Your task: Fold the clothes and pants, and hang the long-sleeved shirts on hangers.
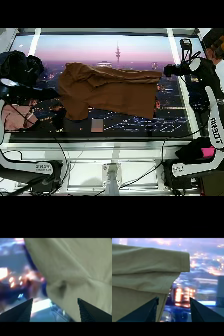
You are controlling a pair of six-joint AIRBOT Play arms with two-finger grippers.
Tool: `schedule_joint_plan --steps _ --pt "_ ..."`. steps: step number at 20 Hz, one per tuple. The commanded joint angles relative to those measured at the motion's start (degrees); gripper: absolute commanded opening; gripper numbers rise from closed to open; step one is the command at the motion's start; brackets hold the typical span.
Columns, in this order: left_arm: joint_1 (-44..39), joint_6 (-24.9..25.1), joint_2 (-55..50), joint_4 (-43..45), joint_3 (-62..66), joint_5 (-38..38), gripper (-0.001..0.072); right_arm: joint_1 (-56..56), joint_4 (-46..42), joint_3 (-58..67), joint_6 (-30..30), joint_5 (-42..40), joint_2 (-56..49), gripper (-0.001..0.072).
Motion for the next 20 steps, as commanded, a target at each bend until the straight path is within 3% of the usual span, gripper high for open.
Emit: schedule_joint_plan --steps 1,5,7,8,20 --pt "-2.97 -0.39 -2.16 0.37 0.0 7.56 0.0609 -0.04 0.02 0.04 0.07 0.31 -0.04 0.0447" --pt "-3.45 -0.39 -5.09 -0.11 0.0 8.35 0.0608 -0.04 0.02 0.04 0.04 0.31 -0.04 0.0447" --pt "-3.45 -0.37 -6.21 -0.57 0.02 8.39 0.049 -0.04 0.04 0.04 0.04 0.46 -0.04 0.0447" --pt "-3.45 -0.35 -6.49 -0.94 0.02 8.61 0.0471 -0.04 0.04 0.04 0.04 0.52 -0.04 0.0447" --pt "-4.7 3.76 -7.48 -7.04 0.04 12.28 0.0469 -0.04 0.22 0.04 0.09 3.34 -0.04 0.0447"
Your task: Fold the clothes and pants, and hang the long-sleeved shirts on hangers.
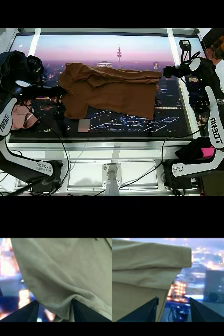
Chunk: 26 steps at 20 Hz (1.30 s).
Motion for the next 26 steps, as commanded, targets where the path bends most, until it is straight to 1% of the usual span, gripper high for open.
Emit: schedule_joint_plan --steps 1,3,5,6,8,10,13,15,18,20,23,26 --pt "-0.74 1.36 -0.7 -1.33 0.0 0.59 0.0469 -0.04 0.09 0.04 0.02 1.14 -0.04 0.0447" --pt "-1.05 1.33 -1.25 -1.92 0.0 1.31 0.0464 -0.04 0.09 0.04 0.04 1.18 -0.04 0.0446" --pt "-1.29 1.33 -1.44 -1.92 0.0 2.08 0.0141 -0.04 0.11 0.04 0.04 1.27 -0.04 0.0446" --pt "-1.31 1.33 -1.44 -2.16 0.02 2.56 0.0025 -0.04 0.11 0.04 0.04 1.29 -0.04 0.0447" --pt "-1.29 1.33 -1.38 -4.63 0.11 2.93 0.0017 -0.04 0.11 0.04 0.04 1.88 -0.04 0.0446" --pt "-1.11 1.33 -0.17 -5.97 0.68 2.64 0.0016 -0.04 -0.07 0.02 -0.09 4.98 -0.04 0.0445" --pt "-0.26 1.31 5.4 -5.92 1.36 2.58 0.0016 -0.46 -0.48 -0.02 -2.86 12.11 -0.11 0.0446" --pt "0.37 1.31 10.45 -5.4 1.36 1.51 0.0017 -0.87 0.26 -0.11 -3.52 17.59 -0.11 0.0448" --pt "0.55 1.31 17.46 -5.31 1.33 -1.55 0.0017 -1.29 6.25 -2.86 -4.98 24.94 -0.11 0.0468" --pt "0.55 1.29 20.52 -5.33 1.33 -2.67 0.0017 -1.29 12.44 -7.15 -5.77 27.89 -0.07 0.0481" --pt "0.48 1.31 22.62 -5.33 1.33 -4.52 0.0017 -1.22 23.89 -13.75 -6.51 27.65 0.39 0.0487" --pt "0.46 1.29 22.49 -5.31 1.31 -6.75 0.0017 -1.22 26.6 -21.07 -6.19 26.23 3.37 0.0488"
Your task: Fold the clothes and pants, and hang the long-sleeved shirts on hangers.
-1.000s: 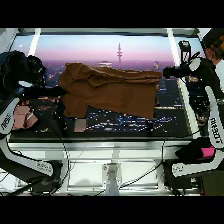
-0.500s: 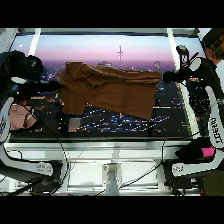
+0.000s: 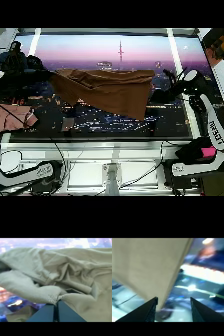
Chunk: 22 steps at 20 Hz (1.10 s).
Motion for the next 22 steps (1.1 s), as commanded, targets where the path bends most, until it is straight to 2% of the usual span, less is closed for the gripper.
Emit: schedule_joint_plan --steps 1,4,8,15,16,17,18,19,20,22 --pt "-0.02 0.0 1.05 -0.07 0.02 -3.06 0.0017 -0.02 7.21 -9.14 -0.17 -0.83 3.5 0.0488" --pt "-0.02 0.0 1.05 -0.09 0.02 -3.34 0.0017 0.46 9.53 -18.47 0.42 -8.41 8.57 0.0487" --pt "-0.02 -0.02 1.05 -0.09 0.02 -3.39 0.0017 2.43 9.57 -24.98 6.84 -14.19 9.42 0.0487" --pt "-0.02 -0.02 1.05 -0.11 0.02 -3.39 0.0017 10.8 9.68 -25.81 12.02 -24.55 9.2 0.0473" --pt "-0.02 0.0 1.05 -0.11 0.02 -3.39 0.0017 11.61 9.7 -25.81 12.0 -25.51 9.2 0.0445" --pt "-0.02 -0.02 1.05 -0.11 0.02 -3.39 0.0017 12.24 9.81 -25.81 11.98 -26.51 9.2 0.0367" --pt "-0.02 -0.02 1.05 -0.11 0.02 -3.39 0.0017 12.66 10.1 -25.79 11.8 -27.63 9.22 0.0269" --pt "-0.02 0.0 1.05 -0.17 0.02 -3.39 0.0017 12.63 11.13 -25.66 11.28 -28.65 9.25 0.0112" --pt "0.0 0.0 1.07 -0.52 0.02 -3.37 0.0017 12.63 11.39 -25.09 11.28 -29.33 9.29 0.0008" --pt "0.17 0.0 1.36 -1.68 0.15 -3.32 0.0017 12.52 11.23 -22.23 9.81 -29.49 9.88 0.001"
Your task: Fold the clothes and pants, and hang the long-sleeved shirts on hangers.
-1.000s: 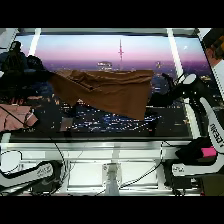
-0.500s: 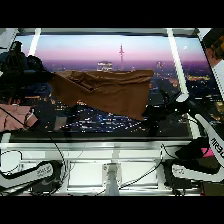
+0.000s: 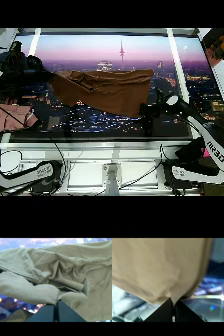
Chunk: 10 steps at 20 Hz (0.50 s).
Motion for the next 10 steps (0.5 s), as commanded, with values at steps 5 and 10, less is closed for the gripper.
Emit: schedule_joint_plan --steps 5,10 --pt "4.87 0.07 4.09 -1.18 0.17 0.83 0.0017 -0.09 -10.43 14.75 -1.79 -1.38 6.88 0.0009" --pt "14.82 0.0 8.46 -1.25 0.17 0.87 0.0017 -8.22 -14.58 23.71 0.42 -1.44 13.22 0.0009"
